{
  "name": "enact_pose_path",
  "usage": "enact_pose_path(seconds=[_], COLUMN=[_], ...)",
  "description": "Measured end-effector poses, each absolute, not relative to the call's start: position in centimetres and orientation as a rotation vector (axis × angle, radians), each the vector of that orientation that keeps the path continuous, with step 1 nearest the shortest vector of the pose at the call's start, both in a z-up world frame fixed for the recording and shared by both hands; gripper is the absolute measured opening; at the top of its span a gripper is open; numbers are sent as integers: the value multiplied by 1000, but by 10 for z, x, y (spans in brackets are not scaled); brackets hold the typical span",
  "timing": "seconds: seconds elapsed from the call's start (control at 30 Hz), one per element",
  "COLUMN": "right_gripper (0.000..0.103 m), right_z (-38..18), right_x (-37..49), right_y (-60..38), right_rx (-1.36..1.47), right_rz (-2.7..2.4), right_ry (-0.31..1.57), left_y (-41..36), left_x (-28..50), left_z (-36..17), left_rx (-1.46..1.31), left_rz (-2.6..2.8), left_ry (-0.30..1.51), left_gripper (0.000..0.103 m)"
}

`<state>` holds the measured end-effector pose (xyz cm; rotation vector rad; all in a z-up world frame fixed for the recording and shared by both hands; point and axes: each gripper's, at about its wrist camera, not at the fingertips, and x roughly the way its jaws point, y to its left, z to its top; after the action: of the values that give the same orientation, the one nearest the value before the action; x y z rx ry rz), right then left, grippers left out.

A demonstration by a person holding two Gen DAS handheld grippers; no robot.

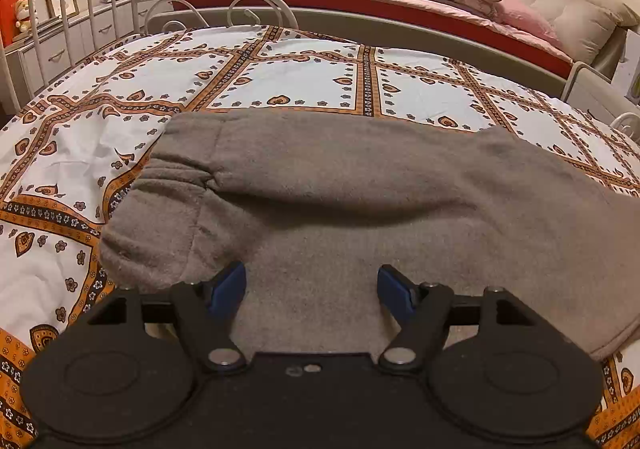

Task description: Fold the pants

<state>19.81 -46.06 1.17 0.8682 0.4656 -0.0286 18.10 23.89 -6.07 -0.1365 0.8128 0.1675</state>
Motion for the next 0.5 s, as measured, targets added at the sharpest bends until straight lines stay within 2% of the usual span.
enact_pose_path(seconds=[0.1, 0.13, 0.23, 0.5], right_gripper=[4, 4, 4, 4], right_z=[-48, -59, -48, -45], right_x=[207, 207, 202, 198], right_y=[-481, -484, -482, -482], right_rx=[893, 903, 866, 897], right_rz=[-176, -174, -130, -129], right_ry=[859, 899, 824, 824], left_y=[240, 241, 240, 240], left_x=[180, 180, 181, 181], left_z=[-61, -62, -61, -61], left_rx=[-138, -140, -140, -134], left_rz=[157, 157, 164, 161], left_ry=[813, 813, 813, 816], left_gripper=[65, 65, 65, 66])
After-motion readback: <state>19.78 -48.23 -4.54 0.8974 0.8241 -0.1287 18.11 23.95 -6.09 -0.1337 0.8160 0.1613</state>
